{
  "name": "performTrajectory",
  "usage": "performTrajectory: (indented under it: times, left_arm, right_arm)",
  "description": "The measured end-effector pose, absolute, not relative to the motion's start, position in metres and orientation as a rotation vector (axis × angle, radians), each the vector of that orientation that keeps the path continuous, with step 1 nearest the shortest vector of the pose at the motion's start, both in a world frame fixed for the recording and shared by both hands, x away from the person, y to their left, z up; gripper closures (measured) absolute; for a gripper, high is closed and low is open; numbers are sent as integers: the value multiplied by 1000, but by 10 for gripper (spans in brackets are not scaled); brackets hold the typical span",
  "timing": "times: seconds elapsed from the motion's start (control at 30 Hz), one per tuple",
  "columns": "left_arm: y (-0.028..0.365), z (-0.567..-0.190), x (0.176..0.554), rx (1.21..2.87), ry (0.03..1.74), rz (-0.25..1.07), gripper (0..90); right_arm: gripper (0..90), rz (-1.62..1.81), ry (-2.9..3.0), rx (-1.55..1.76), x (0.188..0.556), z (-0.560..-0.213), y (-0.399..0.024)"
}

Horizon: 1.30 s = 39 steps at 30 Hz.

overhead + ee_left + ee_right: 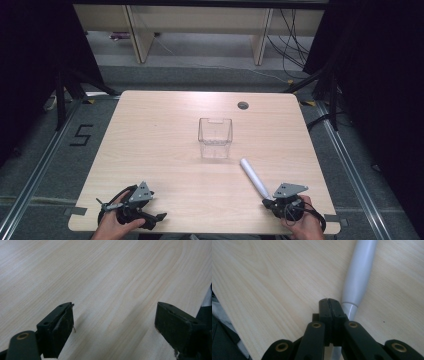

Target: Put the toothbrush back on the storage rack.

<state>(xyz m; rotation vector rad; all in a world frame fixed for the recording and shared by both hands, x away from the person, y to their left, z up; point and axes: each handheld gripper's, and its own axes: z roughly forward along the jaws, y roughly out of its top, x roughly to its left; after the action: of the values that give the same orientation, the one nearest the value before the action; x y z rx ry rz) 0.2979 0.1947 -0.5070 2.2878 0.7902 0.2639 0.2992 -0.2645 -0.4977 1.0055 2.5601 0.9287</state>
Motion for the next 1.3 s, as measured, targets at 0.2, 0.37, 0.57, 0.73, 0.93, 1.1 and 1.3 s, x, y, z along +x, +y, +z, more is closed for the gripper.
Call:
performTrajectory:
  times: [0.2,0.37,0.57,0.73,0.93,1.1,1.3]
  left_arm:
    - [195,-507,298,2287,791,265,152]
    - [195,-507,298,2291,789,265,152]
    - [194,-507,298,2287,792,263,152]
    - [194,-507,298,2287,792,263,152]
    - [194,-507,298,2291,789,259,152]
    - [194,-507,298,2290,793,260,152]
    - [194,-508,298,2292,793,259,152]
  right_arm:
    - [900,923,2551,1006,301,-498,-270]
    - [900,892,2533,1022,302,-497,-275]
    - [900,868,2511,1057,304,-495,-283]
    - [900,859,2492,1077,304,-495,-286]
    - [900,805,2482,1081,311,-494,-292]
    - [900,799,2454,1100,317,-493,-295]
    - [900,774,2448,1085,324,-492,-291]
